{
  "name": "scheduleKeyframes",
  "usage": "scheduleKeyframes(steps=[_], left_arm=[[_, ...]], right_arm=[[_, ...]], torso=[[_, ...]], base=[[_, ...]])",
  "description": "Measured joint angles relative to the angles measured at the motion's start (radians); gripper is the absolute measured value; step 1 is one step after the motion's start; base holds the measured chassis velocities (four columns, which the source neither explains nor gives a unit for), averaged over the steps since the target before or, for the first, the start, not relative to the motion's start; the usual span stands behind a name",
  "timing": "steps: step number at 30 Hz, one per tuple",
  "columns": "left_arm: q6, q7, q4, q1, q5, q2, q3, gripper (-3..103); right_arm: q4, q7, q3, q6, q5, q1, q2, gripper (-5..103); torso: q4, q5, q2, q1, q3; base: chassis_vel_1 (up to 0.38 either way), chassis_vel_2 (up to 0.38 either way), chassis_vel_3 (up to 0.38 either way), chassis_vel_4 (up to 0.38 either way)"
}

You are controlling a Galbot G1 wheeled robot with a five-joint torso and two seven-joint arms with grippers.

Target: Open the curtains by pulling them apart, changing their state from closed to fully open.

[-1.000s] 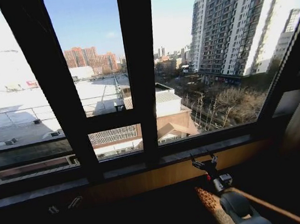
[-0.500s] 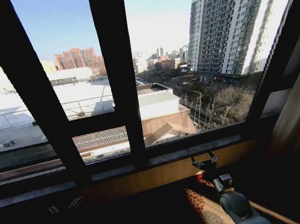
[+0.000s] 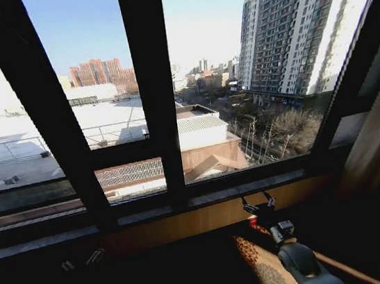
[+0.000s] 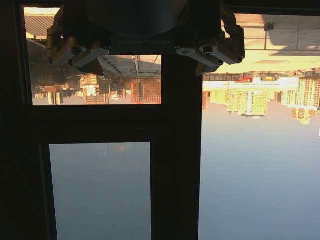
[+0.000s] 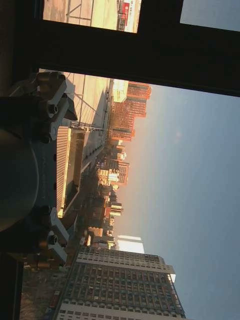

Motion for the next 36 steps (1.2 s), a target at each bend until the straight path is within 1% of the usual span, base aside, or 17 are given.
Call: scheduleKeyframes(steps=[4, 7, 11, 15, 21, 29, 33, 36], left_arm=[[0.000, 0.000, 0.000, 0.000, 0.000, 0.000, 0.000, 100], [0.000, 0.000, 0.000, 0.000, 0.000, 0.000, 0.000, 100], [0.000, 0.000, 0.000, 0.000, 0.000, 0.000, 0.000, 100], [0.000, 0.000, 0.000, 0.000, 0.000, 0.000, 0.000, 100], [0.000, 0.000, 0.000, 0.000, 0.000, 0.000, 0.000, 100], [0.000, 0.000, 0.000, 0.000, 0.000, 0.000, 0.000, 100], [0.000, 0.000, 0.000, 0.000, 0.000, 0.000, 0.000, 100], [0.000, 0.000, 0.000, 0.000, 0.000, 0.000, 0.000, 100]], right_arm=[[0.000, 0.000, 0.000, 0.000, 0.000, 0.000, 0.000, 100], [0.000, 0.000, 0.000, 0.000, 0.000, 0.000, 0.000, 100], [0.000, 0.000, 0.000, 0.000, 0.000, 0.000, 0.000, 100], [0.000, 0.000, 0.000, 0.000, 0.000, 0.000, 0.000, 100], [0.000, 0.000, 0.000, 0.000, 0.000, 0.000, 0.000, 100], [0.000, 0.000, 0.000, 0.000, 0.000, 0.000, 0.000, 100], [0.000, 0.000, 0.000, 0.000, 0.000, 0.000, 0.000, 100], [0.000, 0.000, 0.000, 0.000, 0.000, 0.000, 0.000, 100]], torso=[[0.0000, 0.0003, 0.000, 0.000, 0.000], [0.0002, -0.0004, 0.000, -0.001, 0.000], [-0.0001, 0.0006, 0.000, -0.001, 0.000], [0.0002, 0.0000, 0.000, -0.001, 0.000], [0.0000, 0.0001, 0.000, 0.000, 0.000], [0.0000, 0.0000, 0.000, 0.000, 0.000], [-0.0003, 0.0008, 0.000, 0.000, 0.000], [0.0000, 0.0003, 0.000, -0.001, 0.000]], base=[[0.254, -0.193, -0.231, 0.231], [0.260, -0.301, -0.247, 0.283], [0.228, -0.337, -0.237, 0.325], [0.105, -0.337, -0.088, 0.343], [-0.044, -0.304, 0.059, 0.293], [-0.126, -0.340, 0.123, 0.359], [0.035, -0.327, -0.072, 0.353], [0.228, -0.292, -0.178, 0.274]])
